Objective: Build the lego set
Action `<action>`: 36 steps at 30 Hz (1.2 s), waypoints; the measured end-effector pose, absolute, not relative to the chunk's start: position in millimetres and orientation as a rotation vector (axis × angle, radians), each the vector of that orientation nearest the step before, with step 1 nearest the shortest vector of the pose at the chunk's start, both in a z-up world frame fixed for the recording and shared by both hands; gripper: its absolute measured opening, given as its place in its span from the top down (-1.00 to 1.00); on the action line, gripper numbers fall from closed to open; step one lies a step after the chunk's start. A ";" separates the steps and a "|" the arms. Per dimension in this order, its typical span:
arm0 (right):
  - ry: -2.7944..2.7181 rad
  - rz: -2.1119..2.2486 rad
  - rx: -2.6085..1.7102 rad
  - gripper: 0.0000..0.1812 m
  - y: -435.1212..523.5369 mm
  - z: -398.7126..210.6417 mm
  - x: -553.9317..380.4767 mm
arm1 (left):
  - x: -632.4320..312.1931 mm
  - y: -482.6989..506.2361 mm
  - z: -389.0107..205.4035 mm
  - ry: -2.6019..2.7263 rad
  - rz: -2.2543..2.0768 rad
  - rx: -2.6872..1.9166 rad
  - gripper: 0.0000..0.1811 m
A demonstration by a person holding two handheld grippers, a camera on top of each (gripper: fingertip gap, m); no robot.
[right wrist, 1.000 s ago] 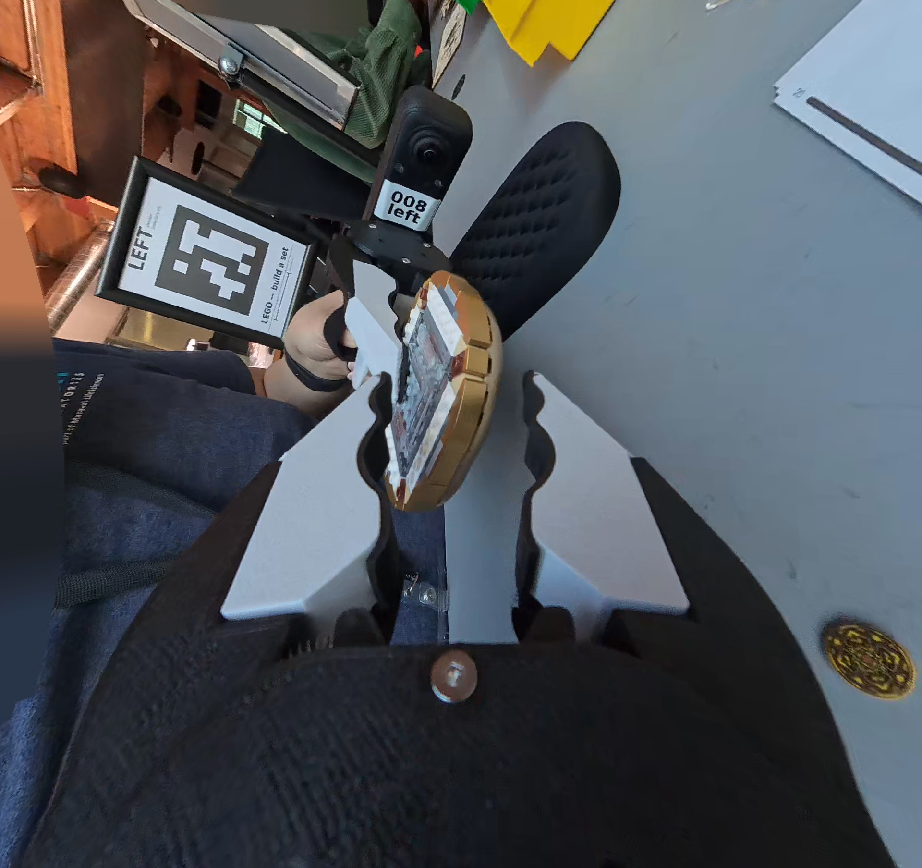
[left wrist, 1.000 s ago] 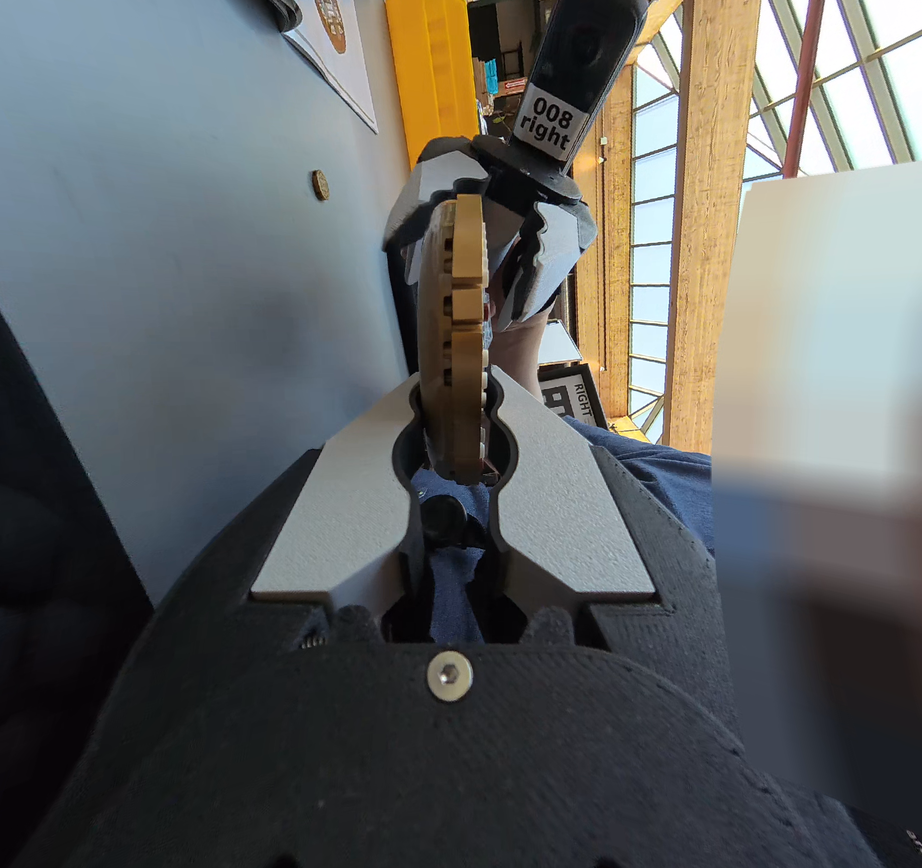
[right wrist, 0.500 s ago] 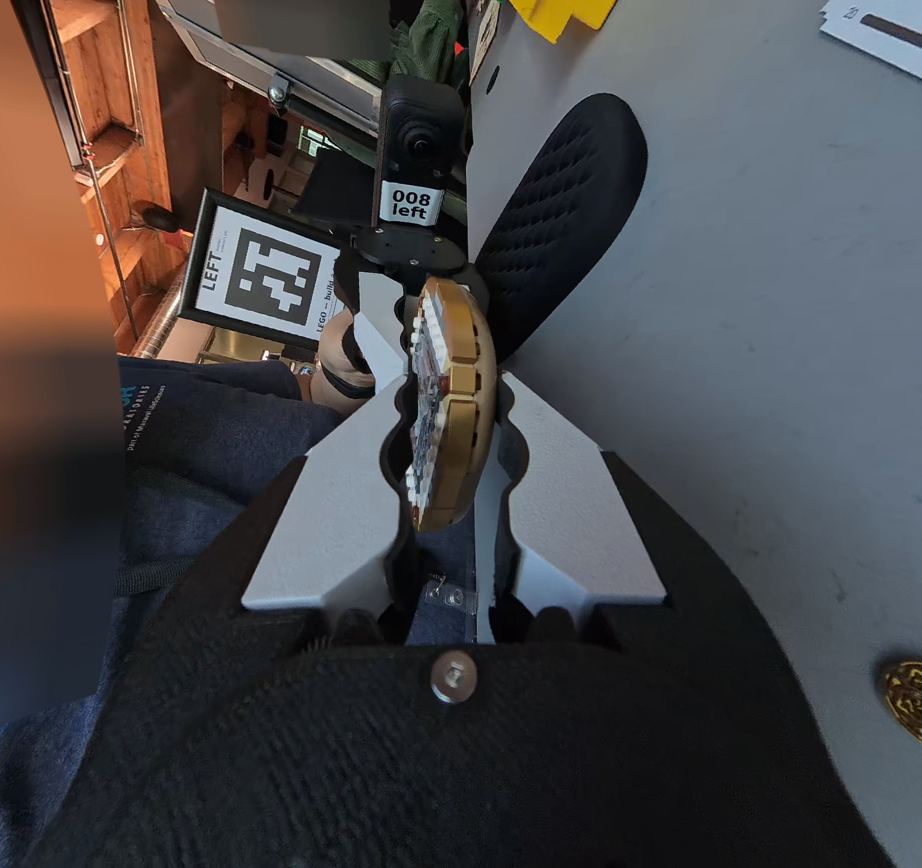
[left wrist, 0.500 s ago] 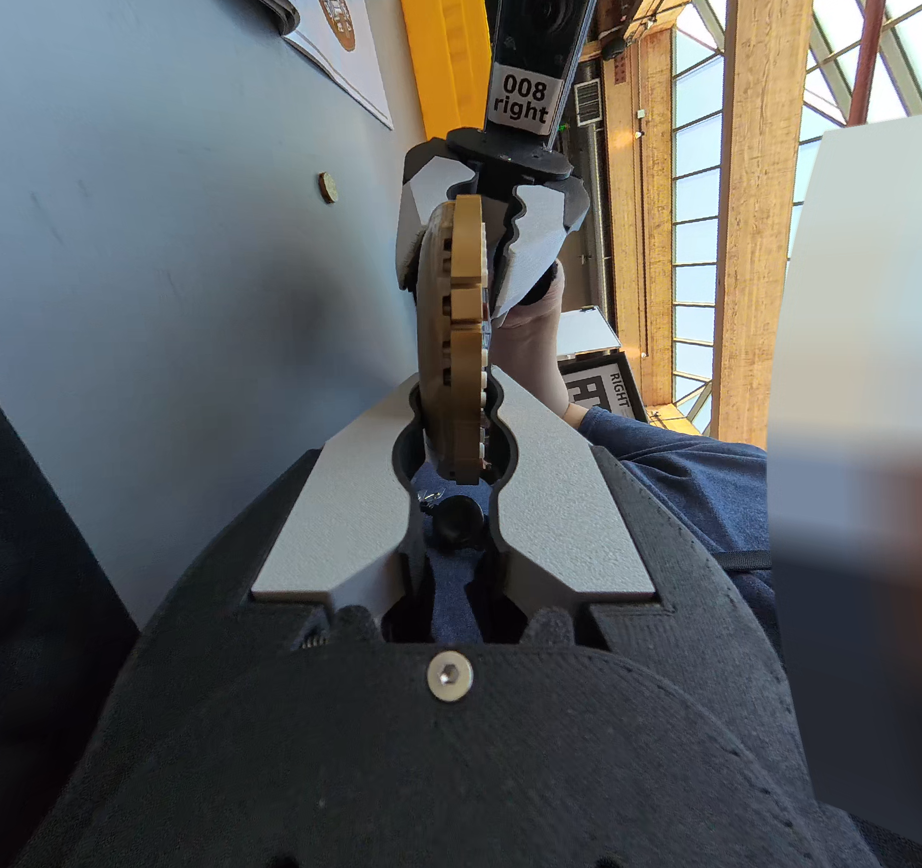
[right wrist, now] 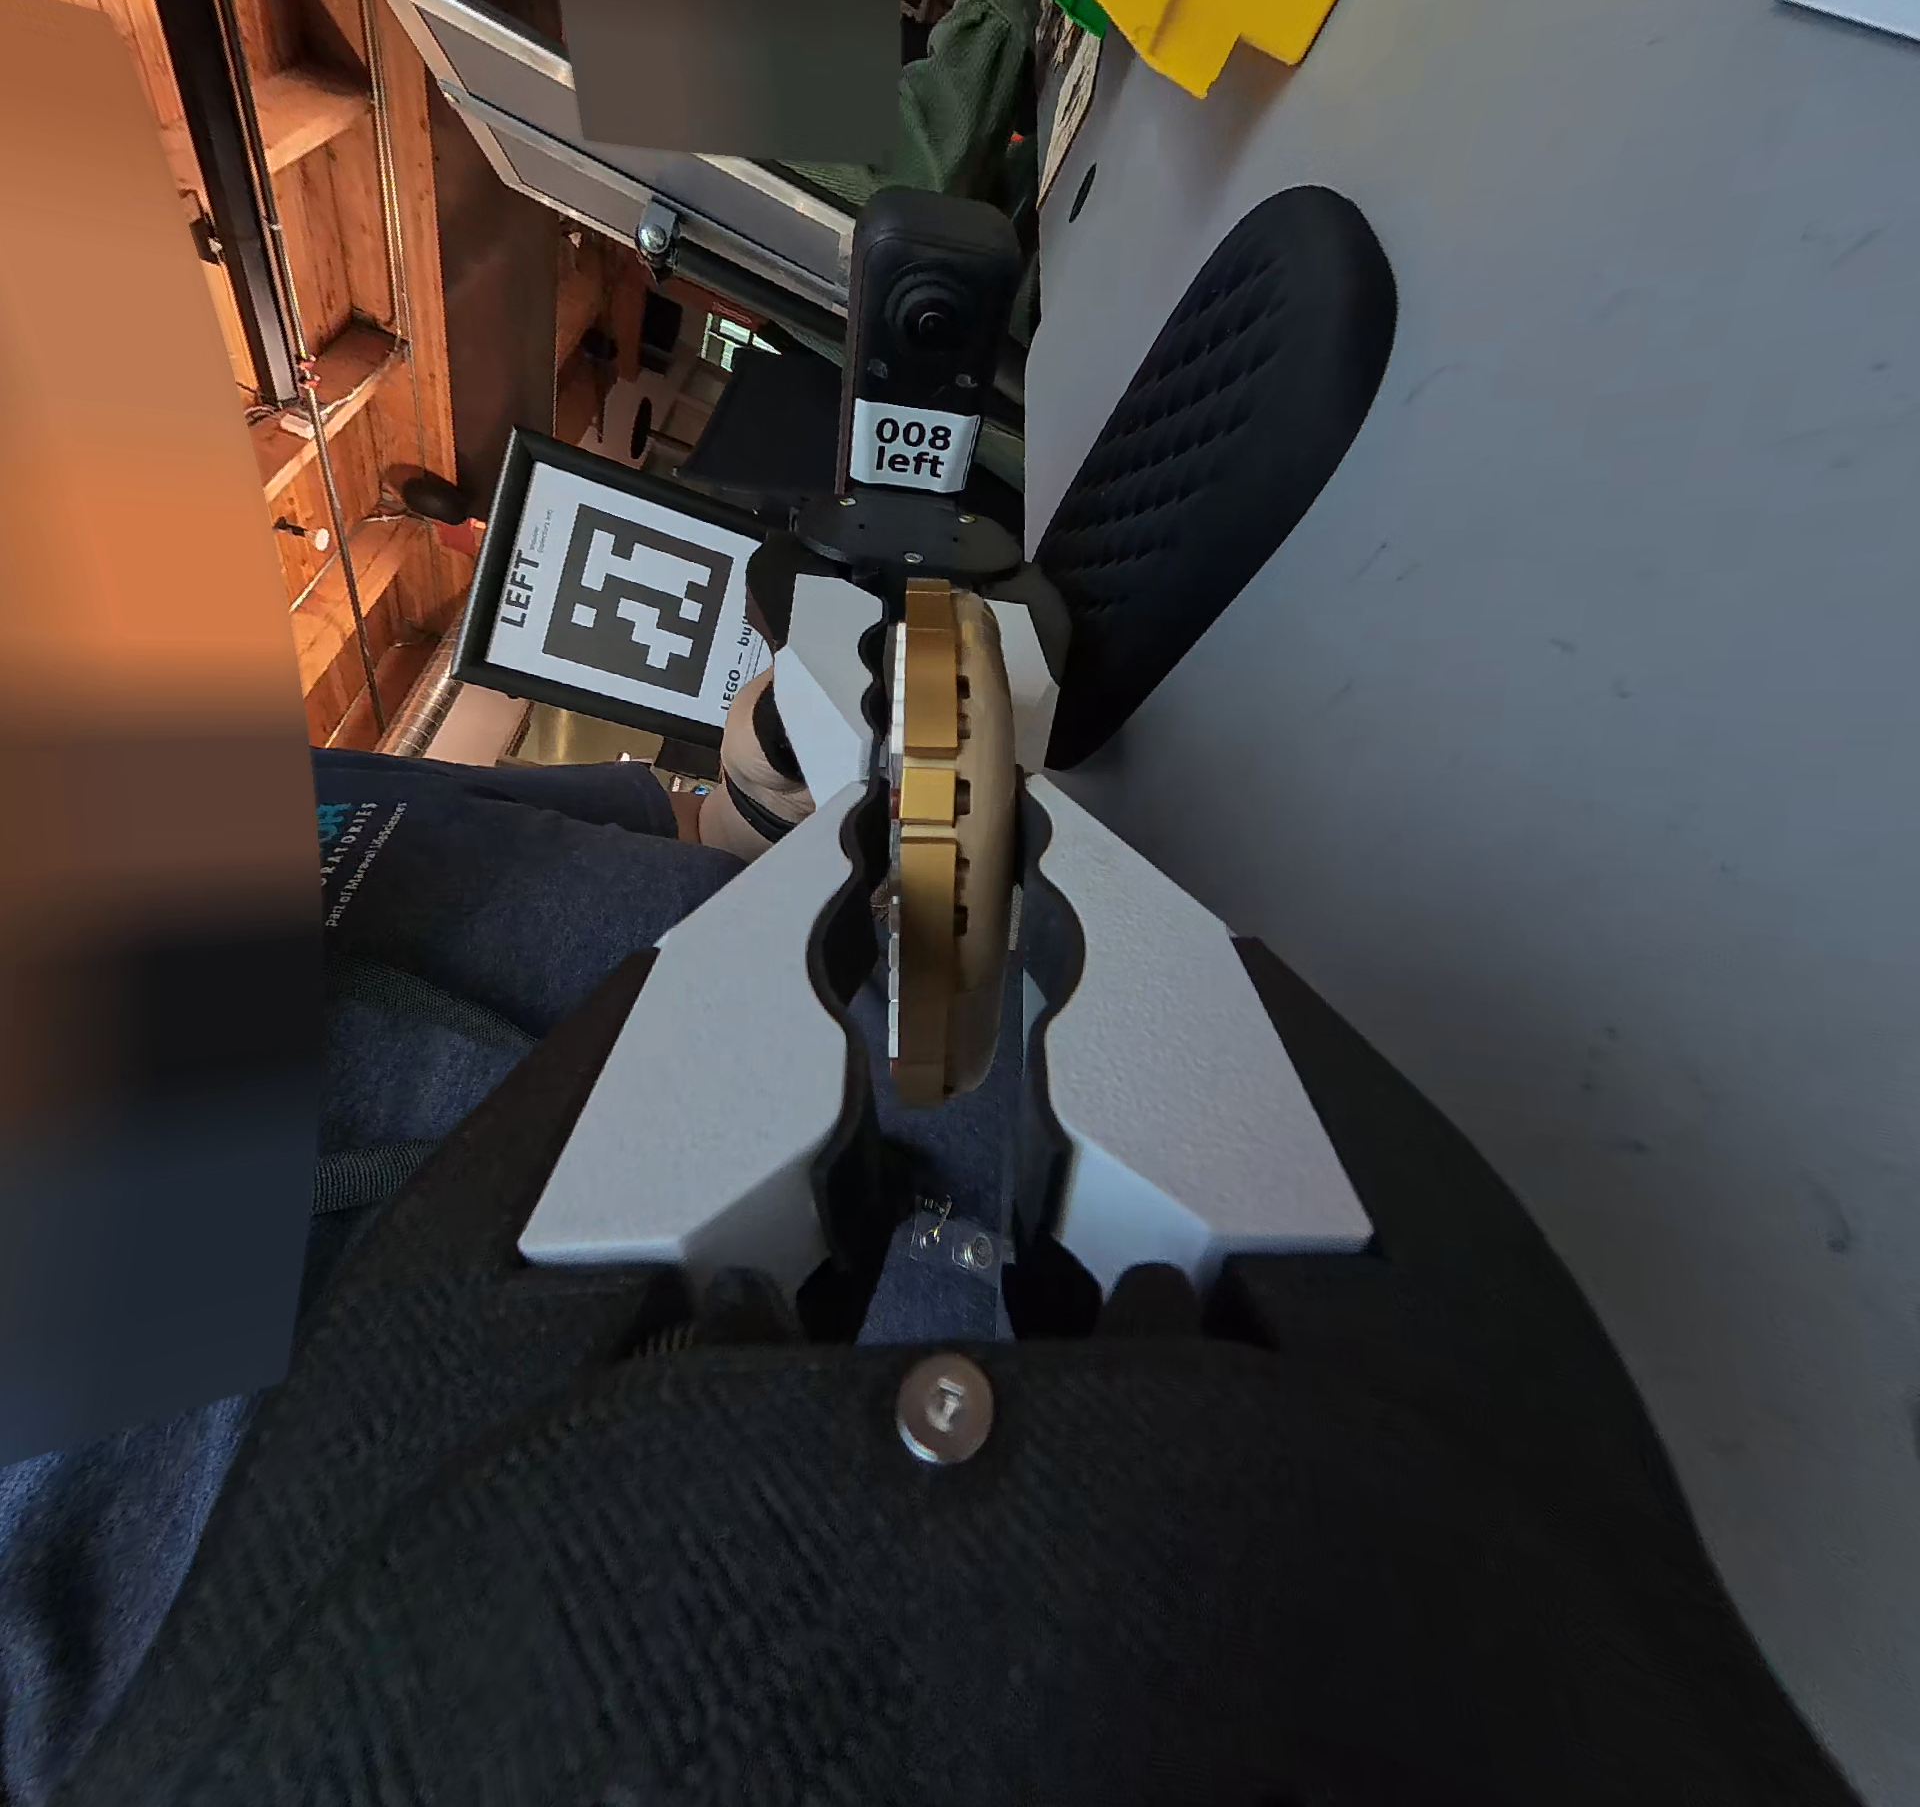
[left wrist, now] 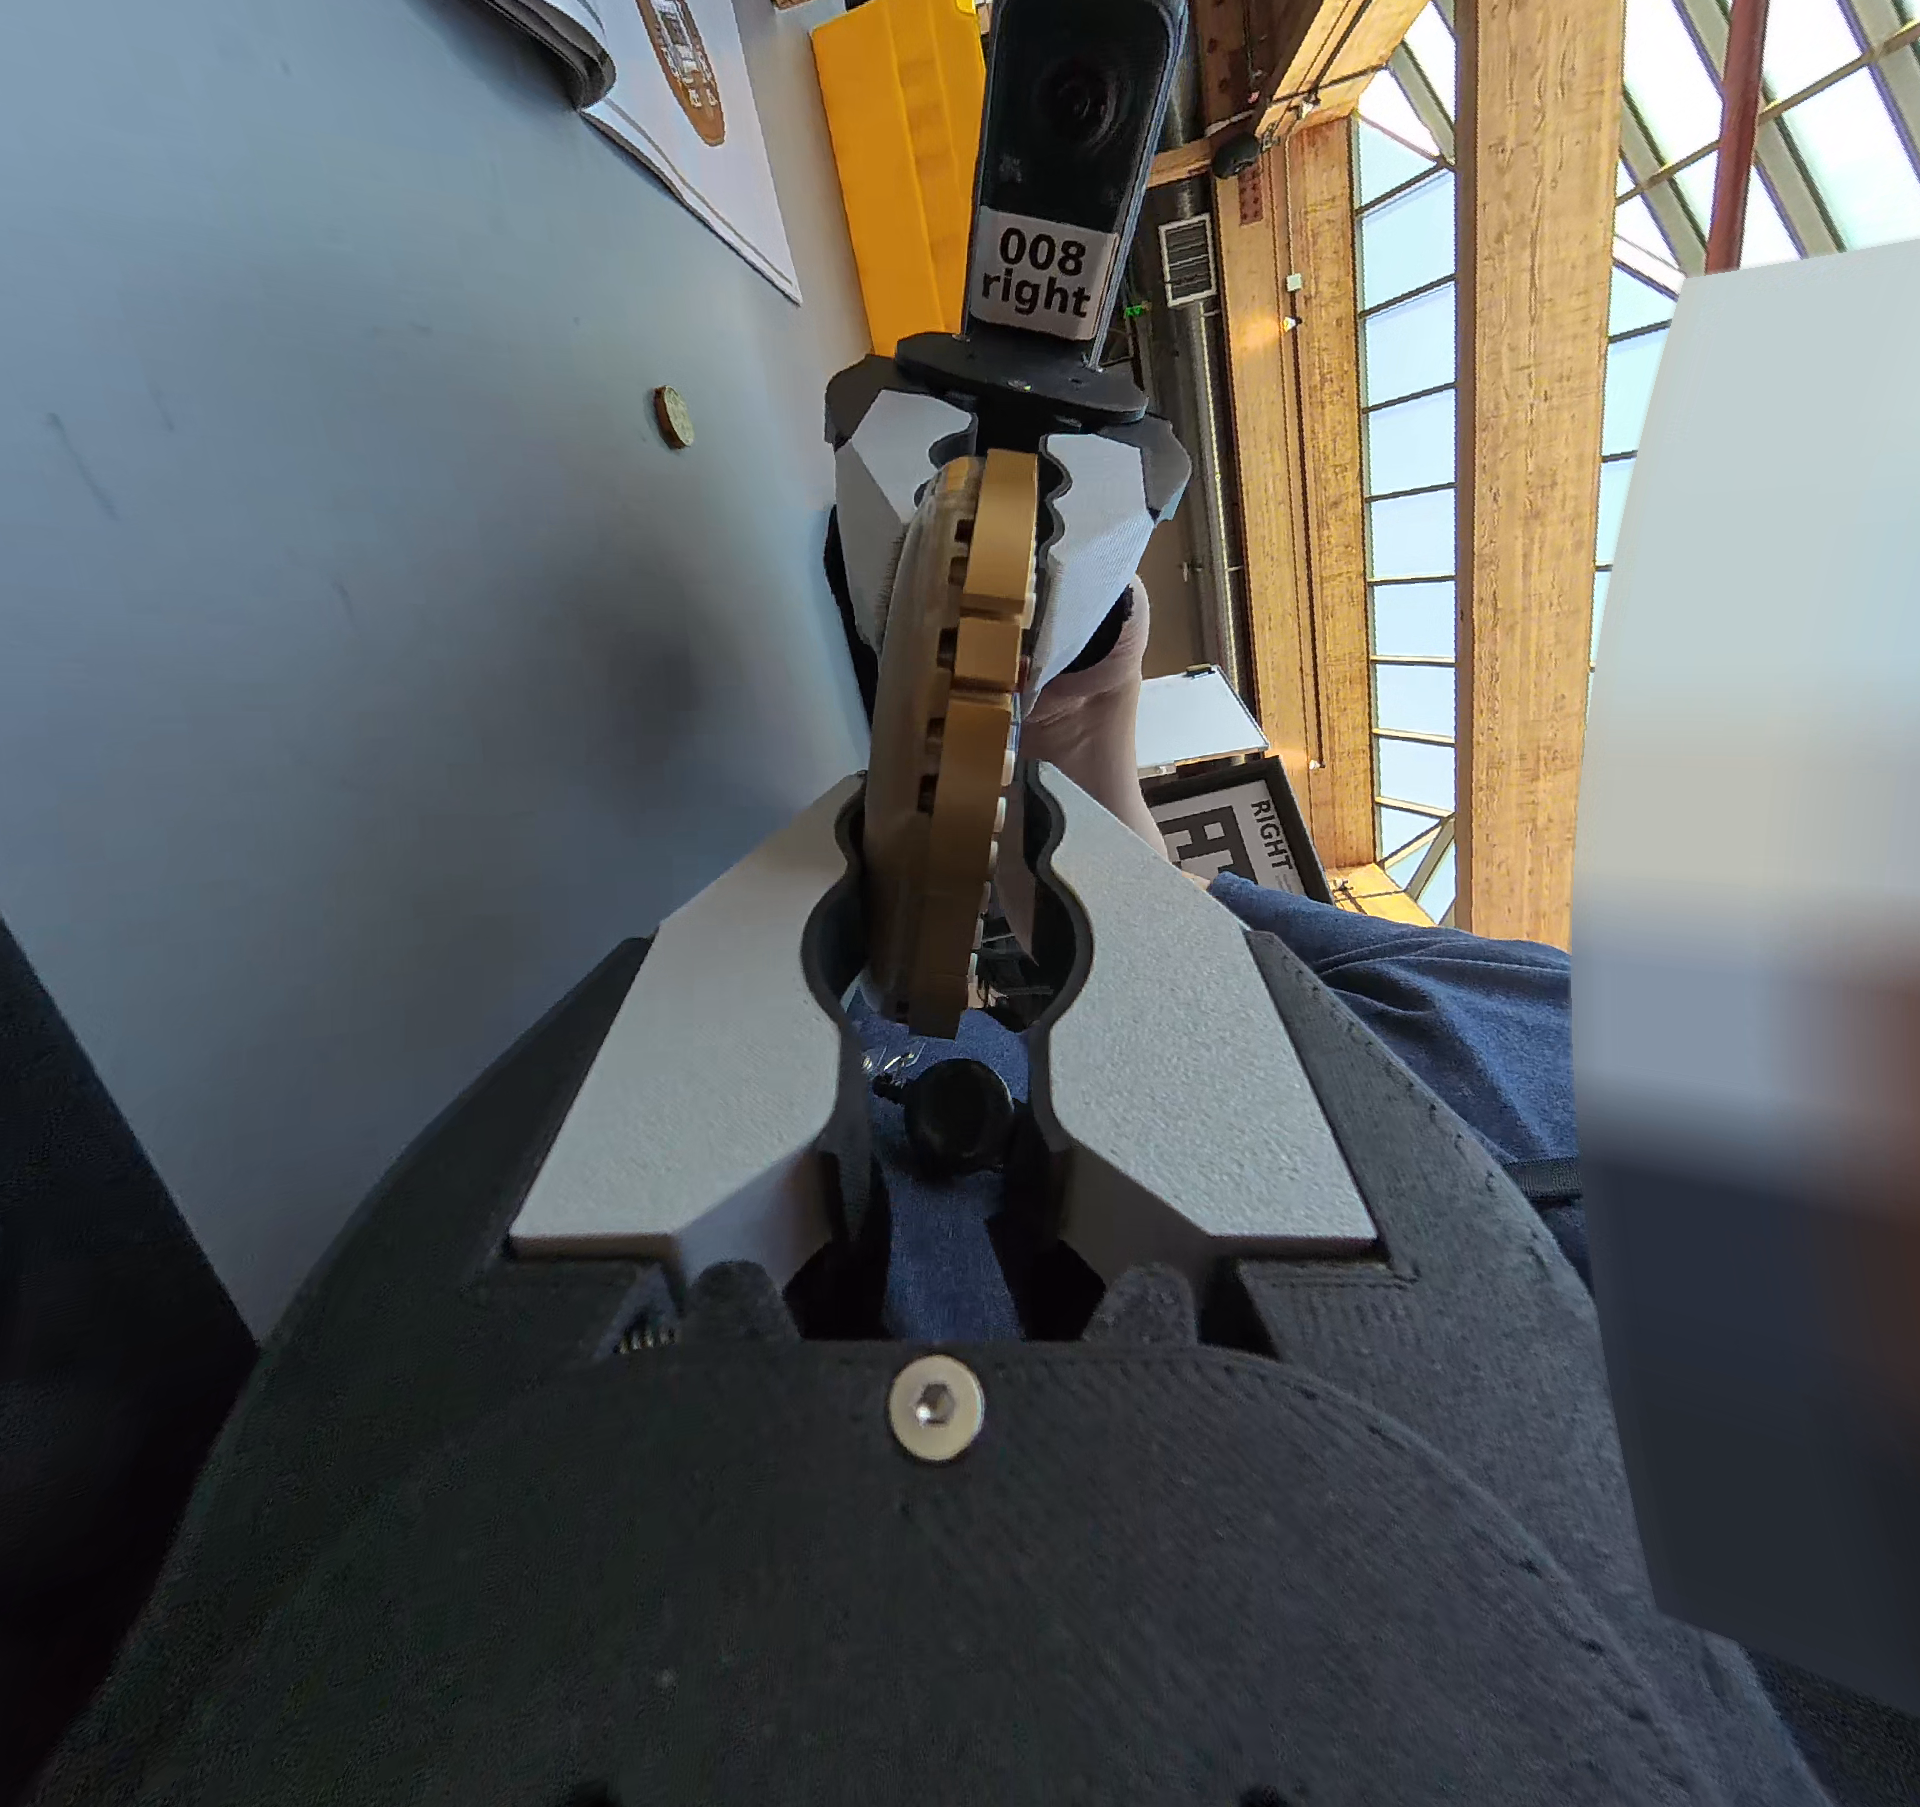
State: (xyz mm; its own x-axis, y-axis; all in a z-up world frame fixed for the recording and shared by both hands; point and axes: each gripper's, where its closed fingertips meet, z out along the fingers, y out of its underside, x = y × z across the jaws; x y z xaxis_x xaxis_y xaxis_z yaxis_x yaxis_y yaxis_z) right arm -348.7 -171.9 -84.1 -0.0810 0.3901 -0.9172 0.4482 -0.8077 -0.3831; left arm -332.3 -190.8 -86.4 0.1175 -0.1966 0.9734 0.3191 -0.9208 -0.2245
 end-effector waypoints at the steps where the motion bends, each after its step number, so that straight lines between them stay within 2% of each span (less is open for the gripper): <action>1: 0.953 -2.072 2.098 0.77 -171.6 -84.2 -348.3 | -332.4 -190.2 -85.1 -0.128 -1.873 -2.011 0.69; 4: 0.953 -2.076 2.111 0.77 -170.7 -85.4 -347.8 | -333.8 -187.1 -83.2 -0.165 -1.897 -1.982 0.62; 6: 0.966 -2.079 2.109 0.78 -172.3 -85.2 -348.0 | -335.8 -185.0 -87.9 -0.184 -1.873 -2.000 0.73; 21: 1.017 -2.095 2.132 0.78 -172.6 -83.0 -350.4 | -338.3 -183.3 -85.9 -0.251 -1.929 -1.916 0.74; 36: 0.942 -2.219 2.079 0.78 -171.9 -68.4 -350.9 | -344.4 -176.5 -69.8 -0.121 -1.743 -1.852 0.78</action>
State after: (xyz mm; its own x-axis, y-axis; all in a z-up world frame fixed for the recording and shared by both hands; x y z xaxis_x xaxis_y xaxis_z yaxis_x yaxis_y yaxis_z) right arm -350.9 -171.9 -68.4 -0.1464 0.4157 -0.8976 0.3573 -0.8239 -0.4398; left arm -344.4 -176.5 -69.8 0.1394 -0.3204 0.9370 0.4473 -0.8238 -0.3483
